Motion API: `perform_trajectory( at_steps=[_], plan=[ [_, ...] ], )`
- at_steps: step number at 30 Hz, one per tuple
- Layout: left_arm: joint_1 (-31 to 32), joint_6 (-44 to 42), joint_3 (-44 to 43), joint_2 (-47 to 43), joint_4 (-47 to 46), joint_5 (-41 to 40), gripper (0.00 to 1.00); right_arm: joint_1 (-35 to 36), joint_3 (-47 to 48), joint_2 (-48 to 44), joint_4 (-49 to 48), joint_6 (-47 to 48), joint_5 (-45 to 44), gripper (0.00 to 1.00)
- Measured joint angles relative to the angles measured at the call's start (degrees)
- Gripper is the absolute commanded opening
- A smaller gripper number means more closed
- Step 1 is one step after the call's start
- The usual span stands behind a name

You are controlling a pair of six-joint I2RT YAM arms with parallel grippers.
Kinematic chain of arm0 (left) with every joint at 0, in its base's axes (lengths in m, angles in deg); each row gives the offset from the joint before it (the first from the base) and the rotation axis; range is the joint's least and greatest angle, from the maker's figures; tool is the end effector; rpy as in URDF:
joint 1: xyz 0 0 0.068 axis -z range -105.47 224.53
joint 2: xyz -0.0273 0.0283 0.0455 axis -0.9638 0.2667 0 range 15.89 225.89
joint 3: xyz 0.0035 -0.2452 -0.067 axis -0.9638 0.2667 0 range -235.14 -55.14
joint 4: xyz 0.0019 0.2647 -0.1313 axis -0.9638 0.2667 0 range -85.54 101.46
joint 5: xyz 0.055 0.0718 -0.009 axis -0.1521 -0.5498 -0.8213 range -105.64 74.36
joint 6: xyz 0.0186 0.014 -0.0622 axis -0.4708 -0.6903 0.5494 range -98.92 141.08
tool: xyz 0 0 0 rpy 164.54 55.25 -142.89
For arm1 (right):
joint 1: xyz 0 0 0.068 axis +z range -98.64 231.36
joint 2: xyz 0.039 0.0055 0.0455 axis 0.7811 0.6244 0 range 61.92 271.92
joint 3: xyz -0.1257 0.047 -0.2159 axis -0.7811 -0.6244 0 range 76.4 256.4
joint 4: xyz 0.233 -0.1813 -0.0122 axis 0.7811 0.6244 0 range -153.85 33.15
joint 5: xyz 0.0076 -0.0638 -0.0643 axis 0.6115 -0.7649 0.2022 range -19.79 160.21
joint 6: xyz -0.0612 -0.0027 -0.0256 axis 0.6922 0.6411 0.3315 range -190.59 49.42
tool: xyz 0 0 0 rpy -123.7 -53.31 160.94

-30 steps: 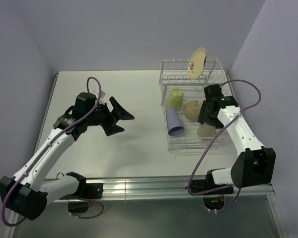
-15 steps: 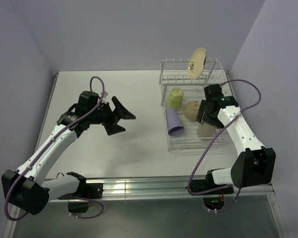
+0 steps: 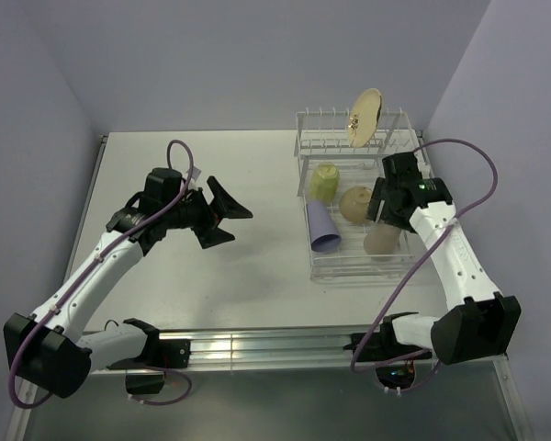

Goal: Load the mixed dishes into the dish rack

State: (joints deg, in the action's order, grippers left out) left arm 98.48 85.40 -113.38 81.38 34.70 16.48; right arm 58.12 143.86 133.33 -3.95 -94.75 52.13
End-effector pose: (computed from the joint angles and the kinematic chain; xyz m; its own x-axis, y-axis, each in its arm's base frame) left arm 0.2618 -0.1469 0.2881 -0.8984 -0.4361 -0.0523 -0.1852 0.4839 -0.8553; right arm 0.2811 0.0168 0.2746 -0.8035 0.2966 -0.5162 0.3868 0.9192 -0.0738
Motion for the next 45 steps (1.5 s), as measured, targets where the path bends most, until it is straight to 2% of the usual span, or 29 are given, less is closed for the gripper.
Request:
perform_trajectory(
  at_steps=[7,11,14,20,24,28,37,45],
  plan=[
    [0.0,1.4,2.1,-1.38,-1.05,0.04,0.99,9.97,19.45,-0.42,4.96,0.13,-4.22,1.0],
    [-0.02,2.64,3.76,-2.84,-2.1,0.02,0.99,15.52,25.7,0.02,4.55,1.22,-1.16,1.0],
    [-0.02,3.13,4.63,-4.2,-2.38,0.02,0.99,16.9,24.26,0.94,3.21,1.92,3.56,0.98],
    [-0.02,3.93,4.66,-6.84,-1.88,-0.11,0.99,18.78,12.94,4.5,-3.91,2.29,10.71,0.95],
    [-0.02,3.98,4.66,-8.7,-1.25,-0.5,0.99,19.65,8.13,6.43,-7.41,2.58,13.03,0.88],
    [-0.02,3.98,4.66,-9.35,-0.17,-0.59,0.99,19.74,7.17,6.64,-9.75,2.51,14.27,0.84],
    [-0.02,4.42,6.03,-9.44,0.02,-0.7,0.99,19.89,3.32,6.01,-13.81,1.75,15.8,0.83],
    [-0.02,4.31,6.05,-9.4,0.44,-0.72,0.99,19.89,3.45,12.9,-17.16,2.62,13.79,0.83]
  ],
)
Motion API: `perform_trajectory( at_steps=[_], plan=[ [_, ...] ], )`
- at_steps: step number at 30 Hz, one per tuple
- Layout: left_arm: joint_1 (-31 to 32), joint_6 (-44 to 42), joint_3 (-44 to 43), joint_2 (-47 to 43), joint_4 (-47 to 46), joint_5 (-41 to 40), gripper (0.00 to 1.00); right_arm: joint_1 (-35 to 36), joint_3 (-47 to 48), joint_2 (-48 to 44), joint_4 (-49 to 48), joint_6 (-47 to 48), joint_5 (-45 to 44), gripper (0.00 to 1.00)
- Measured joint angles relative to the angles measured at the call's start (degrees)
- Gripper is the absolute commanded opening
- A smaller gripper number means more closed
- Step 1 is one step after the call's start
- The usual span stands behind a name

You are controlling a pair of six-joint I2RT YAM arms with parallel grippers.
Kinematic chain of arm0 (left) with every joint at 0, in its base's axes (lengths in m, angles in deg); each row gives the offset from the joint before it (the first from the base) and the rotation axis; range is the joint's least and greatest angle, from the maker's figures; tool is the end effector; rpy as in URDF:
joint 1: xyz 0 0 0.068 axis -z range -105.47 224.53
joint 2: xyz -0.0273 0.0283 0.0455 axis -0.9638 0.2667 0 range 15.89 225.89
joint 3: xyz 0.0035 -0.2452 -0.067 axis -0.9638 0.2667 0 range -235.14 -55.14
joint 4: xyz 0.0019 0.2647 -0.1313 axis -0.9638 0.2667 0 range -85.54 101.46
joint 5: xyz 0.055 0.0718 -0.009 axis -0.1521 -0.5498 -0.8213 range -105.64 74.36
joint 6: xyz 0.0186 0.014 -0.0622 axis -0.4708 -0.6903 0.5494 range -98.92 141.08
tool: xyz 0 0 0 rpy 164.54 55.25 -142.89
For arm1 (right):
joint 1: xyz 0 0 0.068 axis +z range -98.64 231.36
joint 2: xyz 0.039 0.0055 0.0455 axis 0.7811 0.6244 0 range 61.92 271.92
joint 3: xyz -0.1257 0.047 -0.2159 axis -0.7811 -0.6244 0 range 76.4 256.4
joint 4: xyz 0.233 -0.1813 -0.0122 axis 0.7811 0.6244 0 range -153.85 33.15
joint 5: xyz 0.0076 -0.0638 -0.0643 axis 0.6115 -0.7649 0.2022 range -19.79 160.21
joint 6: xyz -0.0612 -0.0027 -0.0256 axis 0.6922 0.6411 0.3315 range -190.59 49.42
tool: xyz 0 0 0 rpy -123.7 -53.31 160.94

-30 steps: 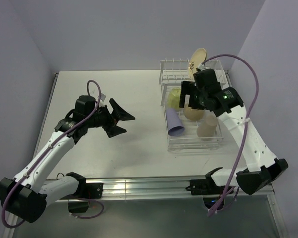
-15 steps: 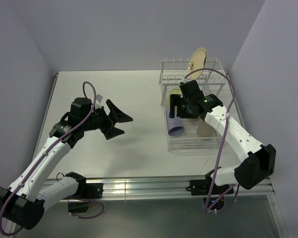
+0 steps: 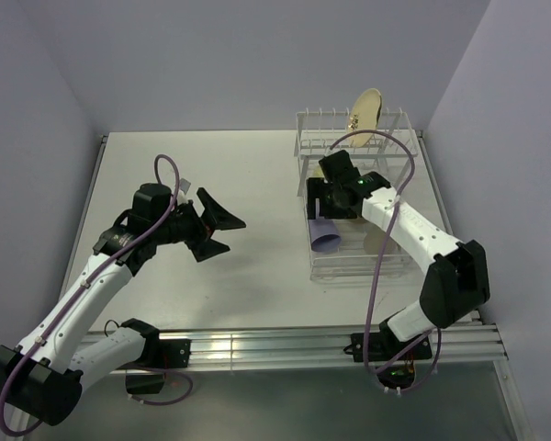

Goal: Load the mixed dishes into the dish rack

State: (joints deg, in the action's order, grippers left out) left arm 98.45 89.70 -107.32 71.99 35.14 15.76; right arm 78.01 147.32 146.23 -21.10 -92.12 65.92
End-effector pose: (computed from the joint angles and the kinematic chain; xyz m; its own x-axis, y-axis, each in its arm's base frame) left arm 0.2318 -0.1328 0.2897 -0.8766 -0.4807 -0.0246 -0.2142 0.4355 -0.8743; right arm 0.3177 0.1549 0.2452 -0.8409 -0.0124 -0.5411 -0.1089 0.9832 0.1467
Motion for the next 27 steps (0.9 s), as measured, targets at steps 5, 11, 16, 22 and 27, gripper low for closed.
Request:
perform_trajectory(
  at_steps=[5,11,16,22,27],
  plan=[
    [0.0,-0.22,-0.02,0.0,1.03,-0.22,0.99,0.0,0.0,3.06,-1.22,0.46,-2.19,0.83],
    [0.0,-0.26,-0.04,0.15,1.33,-0.22,0.99,0.0,0.55,5.09,-1.66,0.48,-3.26,0.83],
    [0.0,-0.39,-0.24,0.66,1.33,-0.22,0.99,0.0,0.79,6.4,-1.86,0.61,-3.32,0.83],
    [0.0,-0.5,-0.46,1.18,1.36,-0.2,0.99,0.11,0.79,7.91,-1.73,0.66,-3.34,0.87],
    [0.0,-0.79,-1.25,1.81,1.4,-0.2,0.99,0.11,0.79,9.55,-1.64,1.05,-3.67,0.88]
  ],
)
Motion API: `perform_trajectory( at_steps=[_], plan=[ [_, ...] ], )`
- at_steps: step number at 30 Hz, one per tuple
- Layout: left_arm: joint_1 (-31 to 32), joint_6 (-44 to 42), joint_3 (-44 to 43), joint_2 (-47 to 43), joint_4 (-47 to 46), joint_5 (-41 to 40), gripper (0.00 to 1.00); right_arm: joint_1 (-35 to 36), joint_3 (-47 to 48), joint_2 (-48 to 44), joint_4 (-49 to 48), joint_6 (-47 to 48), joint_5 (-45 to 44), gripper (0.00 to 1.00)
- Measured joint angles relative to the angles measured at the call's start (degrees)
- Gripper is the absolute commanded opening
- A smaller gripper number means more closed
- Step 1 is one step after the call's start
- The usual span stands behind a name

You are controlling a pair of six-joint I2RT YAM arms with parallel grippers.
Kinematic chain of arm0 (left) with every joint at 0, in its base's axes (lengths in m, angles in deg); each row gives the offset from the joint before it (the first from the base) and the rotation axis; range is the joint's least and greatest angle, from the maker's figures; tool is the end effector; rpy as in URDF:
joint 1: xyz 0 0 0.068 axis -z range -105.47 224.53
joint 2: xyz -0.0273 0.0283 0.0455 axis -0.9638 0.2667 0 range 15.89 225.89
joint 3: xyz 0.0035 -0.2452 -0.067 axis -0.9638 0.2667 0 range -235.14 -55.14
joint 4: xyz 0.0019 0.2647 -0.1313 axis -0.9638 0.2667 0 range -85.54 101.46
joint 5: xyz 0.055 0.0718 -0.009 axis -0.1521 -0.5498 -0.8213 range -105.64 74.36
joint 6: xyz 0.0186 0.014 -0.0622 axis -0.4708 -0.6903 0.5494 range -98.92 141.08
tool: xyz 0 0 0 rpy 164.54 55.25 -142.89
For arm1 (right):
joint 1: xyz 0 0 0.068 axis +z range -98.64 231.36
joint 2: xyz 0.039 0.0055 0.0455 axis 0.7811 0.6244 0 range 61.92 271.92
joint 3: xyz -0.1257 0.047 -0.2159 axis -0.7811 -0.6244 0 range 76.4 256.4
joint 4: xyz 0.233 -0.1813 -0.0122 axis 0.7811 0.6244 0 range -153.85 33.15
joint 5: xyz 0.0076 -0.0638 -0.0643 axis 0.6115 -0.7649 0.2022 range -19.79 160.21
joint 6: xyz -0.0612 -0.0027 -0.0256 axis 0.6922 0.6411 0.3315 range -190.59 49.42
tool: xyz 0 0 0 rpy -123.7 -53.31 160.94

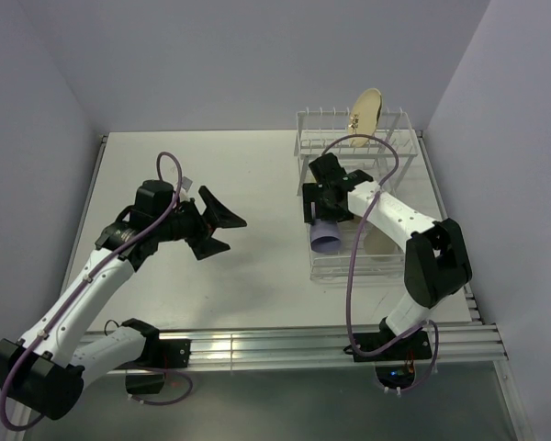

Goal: Load the mixed dishes into the dish rack

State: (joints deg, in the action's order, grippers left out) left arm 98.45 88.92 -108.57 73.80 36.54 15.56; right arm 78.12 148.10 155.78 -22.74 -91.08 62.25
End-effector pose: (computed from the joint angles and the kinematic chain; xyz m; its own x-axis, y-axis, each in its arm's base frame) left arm 0.2361 -0.1345 0.2878 -0.8789 -0.4768 -0.0173 -0.2300 0.4551 -0.8603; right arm 0.3391 0.1627 0.1945 -0.8836 -0.0572 -0.4646 -0.0863 0.9954 0.0416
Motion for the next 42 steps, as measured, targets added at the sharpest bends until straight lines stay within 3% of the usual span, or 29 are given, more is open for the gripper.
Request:
perform_trajectory(
  at_steps=[6,11,15,24,42],
  plan=[
    [0.0,-0.96,-0.81,0.39,0.07,0.0,0.99,0.13,0.0,0.13,-0.02,0.0,-0.33,0.86],
    [-0.02,-1.22,-1.29,0.92,0.24,0.0,0.99,0.7,0.0,0.13,-0.11,0.15,-0.83,0.64],
    [-0.02,-1.2,-1.33,0.96,0.31,0.0,0.99,1.14,-0.04,0.09,-0.22,0.15,-1.66,0.56],
    [-0.24,-1.18,-1.33,0.96,0.28,0.04,0.99,1.86,-1.55,-2.84,0.07,-0.74,-3.21,0.49],
    [-0.22,-1.01,-1.03,0.55,-0.39,0.57,0.97,1.92,-5.97,-11.61,-0.44,-2.21,-8.07,0.47]
  ],
)
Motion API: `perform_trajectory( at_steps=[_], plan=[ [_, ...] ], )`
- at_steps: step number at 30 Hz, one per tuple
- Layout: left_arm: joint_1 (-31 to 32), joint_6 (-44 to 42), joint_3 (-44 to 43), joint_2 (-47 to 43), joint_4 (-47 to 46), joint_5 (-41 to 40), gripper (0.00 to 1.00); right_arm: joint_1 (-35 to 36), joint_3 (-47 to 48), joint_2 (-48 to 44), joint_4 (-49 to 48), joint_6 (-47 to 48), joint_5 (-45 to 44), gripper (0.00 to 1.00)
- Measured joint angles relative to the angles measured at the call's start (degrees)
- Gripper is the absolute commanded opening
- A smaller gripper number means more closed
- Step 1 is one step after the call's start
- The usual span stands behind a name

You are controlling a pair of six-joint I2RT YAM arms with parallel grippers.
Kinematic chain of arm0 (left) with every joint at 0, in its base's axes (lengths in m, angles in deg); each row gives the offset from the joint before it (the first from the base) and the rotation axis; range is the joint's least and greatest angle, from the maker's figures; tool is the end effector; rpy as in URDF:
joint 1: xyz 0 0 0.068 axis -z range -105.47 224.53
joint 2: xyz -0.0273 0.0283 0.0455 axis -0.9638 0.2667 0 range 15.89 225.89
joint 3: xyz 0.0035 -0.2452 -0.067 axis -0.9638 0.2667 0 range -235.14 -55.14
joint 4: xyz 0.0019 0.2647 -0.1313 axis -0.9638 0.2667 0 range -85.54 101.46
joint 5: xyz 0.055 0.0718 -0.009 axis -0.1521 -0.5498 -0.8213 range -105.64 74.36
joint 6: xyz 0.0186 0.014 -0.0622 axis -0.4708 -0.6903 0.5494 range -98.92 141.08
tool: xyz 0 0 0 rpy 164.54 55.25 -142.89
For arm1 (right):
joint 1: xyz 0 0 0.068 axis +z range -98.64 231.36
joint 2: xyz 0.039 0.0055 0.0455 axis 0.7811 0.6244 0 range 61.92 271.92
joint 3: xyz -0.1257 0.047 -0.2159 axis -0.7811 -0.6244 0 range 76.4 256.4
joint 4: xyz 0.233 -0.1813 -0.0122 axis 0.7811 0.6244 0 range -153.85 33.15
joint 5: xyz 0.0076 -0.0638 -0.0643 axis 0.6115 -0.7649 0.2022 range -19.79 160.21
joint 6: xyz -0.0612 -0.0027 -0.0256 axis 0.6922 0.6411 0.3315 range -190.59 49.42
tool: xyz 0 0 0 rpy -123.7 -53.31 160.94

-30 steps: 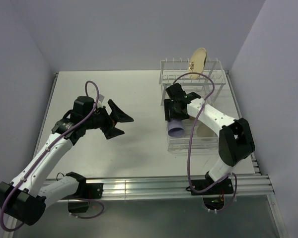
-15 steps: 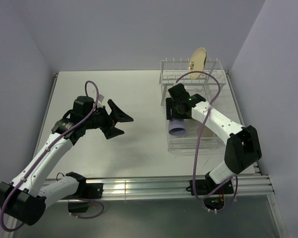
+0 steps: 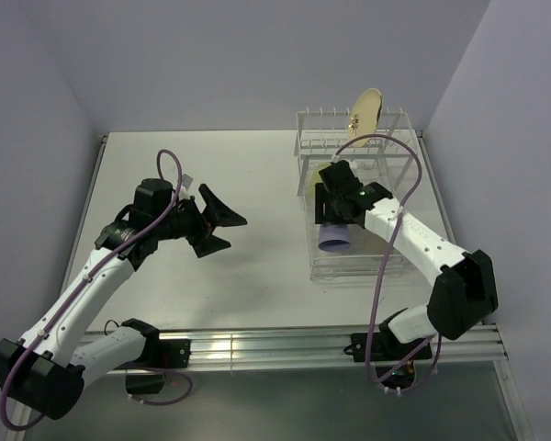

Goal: Load the mixed dishes into the dish rack

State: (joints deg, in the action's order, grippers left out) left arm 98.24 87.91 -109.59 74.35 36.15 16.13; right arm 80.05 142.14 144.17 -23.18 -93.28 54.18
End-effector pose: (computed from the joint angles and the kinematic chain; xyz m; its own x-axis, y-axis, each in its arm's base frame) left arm 0.2387 -0.1351 0.2930 -0.8844 -0.4652 -0.0371 -0.2026 0.4544 -0.8674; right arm 0.3061 0.1509 0.2289 -0.8075 -0.0192 -0.5896 -0.0201 0.9998 -0.0050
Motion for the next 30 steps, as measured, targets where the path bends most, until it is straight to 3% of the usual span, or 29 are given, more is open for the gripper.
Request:
perform_trajectory(
  at_steps=[10,17,23,30],
  plan=[
    [0.11,5.7,2.89,-0.15,-10.27,5.07,0.91,0.04,-0.07,-7.65,-0.13,-1.07,-0.85,0.47],
    [4.31,25.0,6.56,1.92,-28.83,5.75,0.91,0.04,1.51,-10.14,-2.34,-2.29,-0.87,0.46],
    [10.73,35.3,5.35,8.2,-37.22,2.8,0.9,0.07,5.95,-11.93,-4.68,-3.89,-0.42,0.46],
    [14.49,43.95,6.86,8.02,-44.92,-5.38,0.86,0.07,6.6,-15.04,-6.67,-7.26,0.22,0.46]
  ],
)
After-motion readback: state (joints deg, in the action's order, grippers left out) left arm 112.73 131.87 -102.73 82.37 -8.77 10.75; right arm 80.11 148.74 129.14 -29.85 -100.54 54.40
